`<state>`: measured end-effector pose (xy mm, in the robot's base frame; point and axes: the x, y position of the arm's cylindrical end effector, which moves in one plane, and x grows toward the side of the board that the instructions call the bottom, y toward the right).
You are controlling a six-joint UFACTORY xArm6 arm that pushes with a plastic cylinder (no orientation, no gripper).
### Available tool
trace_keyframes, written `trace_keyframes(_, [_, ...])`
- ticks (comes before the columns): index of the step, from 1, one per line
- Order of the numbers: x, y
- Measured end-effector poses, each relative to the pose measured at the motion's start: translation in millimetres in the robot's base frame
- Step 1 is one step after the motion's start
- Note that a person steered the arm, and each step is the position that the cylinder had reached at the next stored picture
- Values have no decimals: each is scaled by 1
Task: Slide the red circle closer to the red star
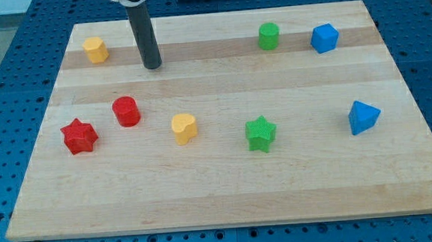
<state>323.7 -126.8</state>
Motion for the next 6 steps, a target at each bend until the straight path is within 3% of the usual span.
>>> trace_keyframes(2, [1, 0])
trace_keyframes(4, [150, -24])
trace_keyframes(5, [188, -16])
trace_keyframes(6, [195, -9])
